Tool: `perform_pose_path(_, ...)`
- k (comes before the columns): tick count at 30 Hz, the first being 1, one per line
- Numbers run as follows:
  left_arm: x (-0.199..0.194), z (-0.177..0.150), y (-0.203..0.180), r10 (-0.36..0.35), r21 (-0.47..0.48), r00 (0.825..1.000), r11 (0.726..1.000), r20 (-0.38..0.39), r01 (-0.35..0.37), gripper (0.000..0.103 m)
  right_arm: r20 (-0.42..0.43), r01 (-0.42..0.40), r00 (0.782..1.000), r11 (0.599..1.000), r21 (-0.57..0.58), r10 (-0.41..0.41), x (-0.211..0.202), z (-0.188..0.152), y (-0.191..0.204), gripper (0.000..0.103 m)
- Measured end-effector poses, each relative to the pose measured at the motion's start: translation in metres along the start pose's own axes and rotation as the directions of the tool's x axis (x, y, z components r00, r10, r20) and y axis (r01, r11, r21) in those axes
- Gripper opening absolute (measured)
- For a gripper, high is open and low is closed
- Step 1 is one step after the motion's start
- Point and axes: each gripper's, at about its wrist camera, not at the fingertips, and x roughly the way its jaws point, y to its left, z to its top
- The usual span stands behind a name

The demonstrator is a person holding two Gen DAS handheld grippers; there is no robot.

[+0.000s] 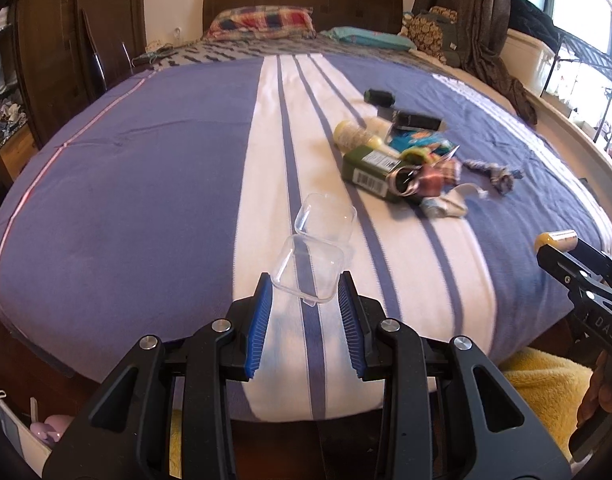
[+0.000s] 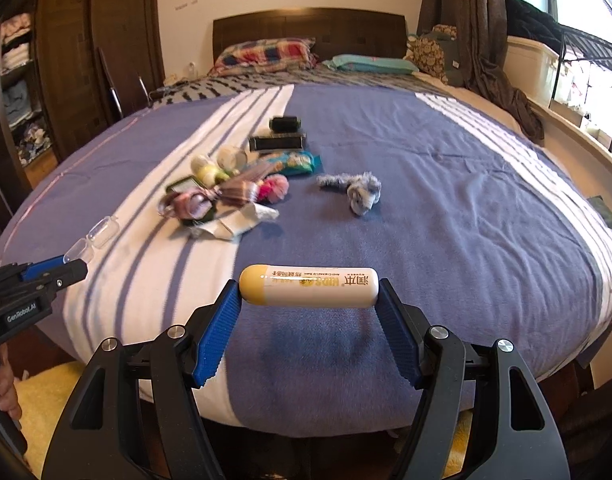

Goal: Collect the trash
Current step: 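Carry the tube and box down over the black bin beside the bed with both grippers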

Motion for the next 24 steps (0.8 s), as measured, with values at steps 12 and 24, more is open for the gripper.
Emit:
perform_pose_path(12,-0.073,-0.014,-0.017,-0.022,0.024,0.993,1.000,0.115,0.019,0.032,0.129,-0.029,0.991,1.000,0.003,0.028,-0.073,-0.002,0.000,0.069)
perform_pose_path(24,-0.117,-0.037,-0.029,-0.060,0.047,0.985,0.997,0.159,0.053,0.032,0.164,-0.056,0.985,0.998,-0.022,0.059,-0.111,-0.018,0.003,0.069)
